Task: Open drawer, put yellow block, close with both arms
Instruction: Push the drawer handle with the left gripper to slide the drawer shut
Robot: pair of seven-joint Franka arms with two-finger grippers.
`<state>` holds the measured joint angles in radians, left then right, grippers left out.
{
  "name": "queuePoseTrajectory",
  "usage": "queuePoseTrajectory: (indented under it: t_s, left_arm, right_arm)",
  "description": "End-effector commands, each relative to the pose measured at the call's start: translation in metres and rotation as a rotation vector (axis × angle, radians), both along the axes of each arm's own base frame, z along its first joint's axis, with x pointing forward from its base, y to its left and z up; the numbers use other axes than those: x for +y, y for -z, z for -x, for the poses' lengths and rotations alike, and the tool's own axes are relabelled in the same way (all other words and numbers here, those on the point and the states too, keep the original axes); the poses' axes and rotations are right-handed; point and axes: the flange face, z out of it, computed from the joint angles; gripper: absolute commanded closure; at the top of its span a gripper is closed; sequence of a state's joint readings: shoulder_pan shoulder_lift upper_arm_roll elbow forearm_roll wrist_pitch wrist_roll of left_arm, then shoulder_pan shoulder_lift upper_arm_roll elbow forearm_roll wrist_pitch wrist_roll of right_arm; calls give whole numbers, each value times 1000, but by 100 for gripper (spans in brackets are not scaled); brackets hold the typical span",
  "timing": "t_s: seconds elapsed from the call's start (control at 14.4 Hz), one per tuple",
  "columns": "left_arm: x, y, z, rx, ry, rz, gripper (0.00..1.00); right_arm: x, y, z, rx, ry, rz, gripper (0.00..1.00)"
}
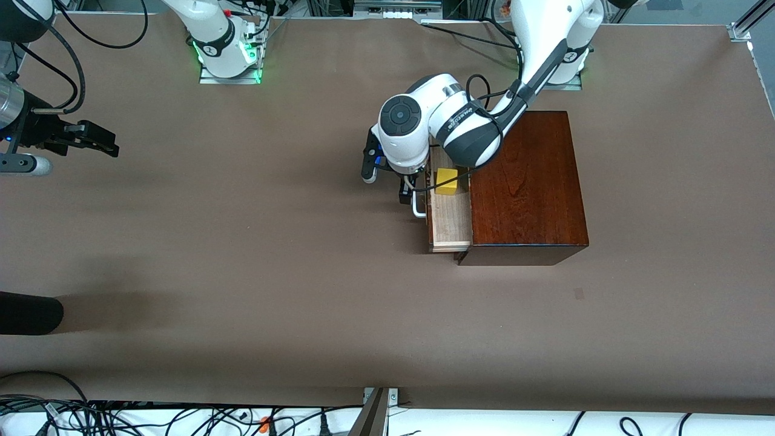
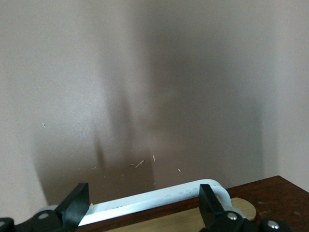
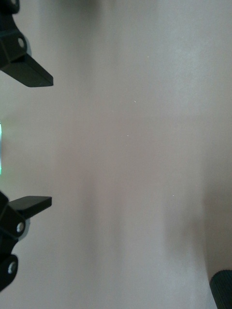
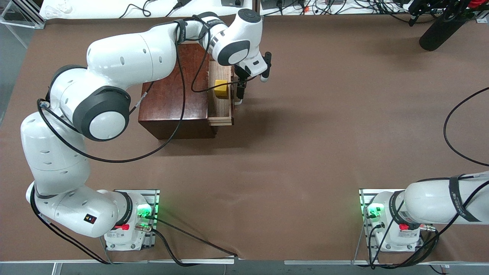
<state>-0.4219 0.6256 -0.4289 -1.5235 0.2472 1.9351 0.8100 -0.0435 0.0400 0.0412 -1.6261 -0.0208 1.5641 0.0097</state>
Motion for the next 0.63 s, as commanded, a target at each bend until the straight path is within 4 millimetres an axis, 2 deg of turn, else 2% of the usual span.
queuePoseTrajectory:
  t_s: [0.0,0.28,0.56]
  left_arm:
    - [33,4,-11,1,2,-127,0]
    - [43,4,-16,13,-12,-151,0]
    - [62,1,-27,31,-45,-182,0]
  right_arm:
    - [1,-6,3,-13,8,-14,0]
    - [1,-5,2,-12,8,-14,0]
    - [1,-4,2,-7,8,-14,0]
